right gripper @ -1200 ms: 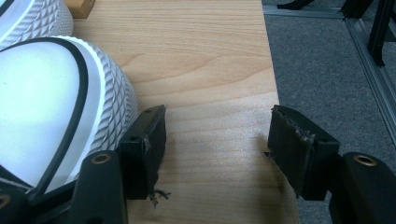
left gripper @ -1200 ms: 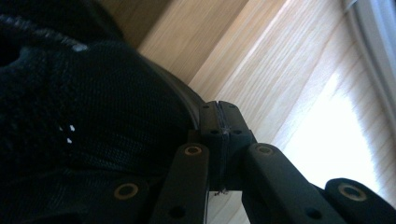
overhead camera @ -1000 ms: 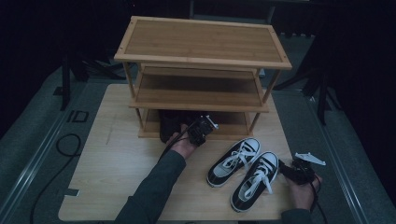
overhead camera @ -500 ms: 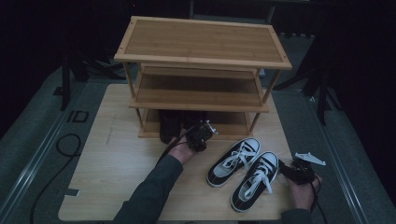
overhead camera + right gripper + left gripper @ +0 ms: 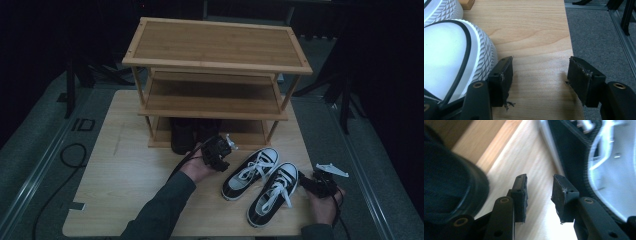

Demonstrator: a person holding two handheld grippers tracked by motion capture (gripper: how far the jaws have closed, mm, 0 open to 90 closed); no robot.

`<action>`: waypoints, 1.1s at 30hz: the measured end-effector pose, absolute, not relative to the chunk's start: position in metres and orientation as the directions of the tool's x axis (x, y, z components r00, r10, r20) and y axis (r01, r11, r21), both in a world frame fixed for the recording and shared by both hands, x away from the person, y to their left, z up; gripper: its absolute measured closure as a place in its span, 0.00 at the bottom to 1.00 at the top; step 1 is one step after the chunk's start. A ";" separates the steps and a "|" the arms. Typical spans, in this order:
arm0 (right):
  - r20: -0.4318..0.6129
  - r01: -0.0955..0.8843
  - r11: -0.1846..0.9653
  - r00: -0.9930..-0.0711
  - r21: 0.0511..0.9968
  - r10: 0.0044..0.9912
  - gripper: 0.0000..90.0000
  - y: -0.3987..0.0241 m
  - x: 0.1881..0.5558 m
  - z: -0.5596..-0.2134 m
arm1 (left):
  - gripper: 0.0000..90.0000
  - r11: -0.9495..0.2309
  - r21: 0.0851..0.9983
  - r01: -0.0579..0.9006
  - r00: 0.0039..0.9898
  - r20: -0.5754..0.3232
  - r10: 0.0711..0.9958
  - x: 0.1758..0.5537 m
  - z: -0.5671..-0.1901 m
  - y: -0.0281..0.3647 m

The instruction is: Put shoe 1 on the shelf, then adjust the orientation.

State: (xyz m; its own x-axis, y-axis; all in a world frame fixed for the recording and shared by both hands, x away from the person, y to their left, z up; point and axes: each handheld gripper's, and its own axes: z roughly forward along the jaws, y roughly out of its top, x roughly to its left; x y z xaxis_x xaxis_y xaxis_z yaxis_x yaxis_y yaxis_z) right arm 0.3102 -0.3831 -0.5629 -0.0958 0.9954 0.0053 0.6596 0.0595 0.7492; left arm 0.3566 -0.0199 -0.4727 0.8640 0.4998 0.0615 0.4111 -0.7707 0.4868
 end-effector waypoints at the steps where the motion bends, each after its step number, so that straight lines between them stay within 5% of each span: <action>1: 0.006 0.660 0.059 -0.096 0.749 0.995 0.41 -0.383 0.310 -0.563 | 0.70 -0.771 0.487 0.410 0.866 0.056 0.496 0.356 -0.471 -0.021; 21: 0.006 0.660 0.058 -0.095 0.749 0.995 0.41 -0.383 0.310 -0.563 | 0.68 -0.770 0.512 0.381 0.899 -0.011 0.437 0.343 -0.462 -0.044; 33: 0.008 0.661 0.056 -0.094 0.748 0.996 0.41 -0.383 0.310 -0.563 | 0.69 -0.823 0.440 0.360 0.904 0.052 0.423 0.345 -0.483 -0.067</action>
State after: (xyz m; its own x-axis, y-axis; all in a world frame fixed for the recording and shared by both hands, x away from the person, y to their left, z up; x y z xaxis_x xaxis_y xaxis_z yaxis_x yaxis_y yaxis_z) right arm 0.3101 -0.3828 -0.5628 -0.0938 0.9956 0.0080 0.6610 0.0563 0.7483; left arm 0.3450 -0.0673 -0.4825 0.9045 0.4233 0.0521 0.3598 -0.8228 0.4400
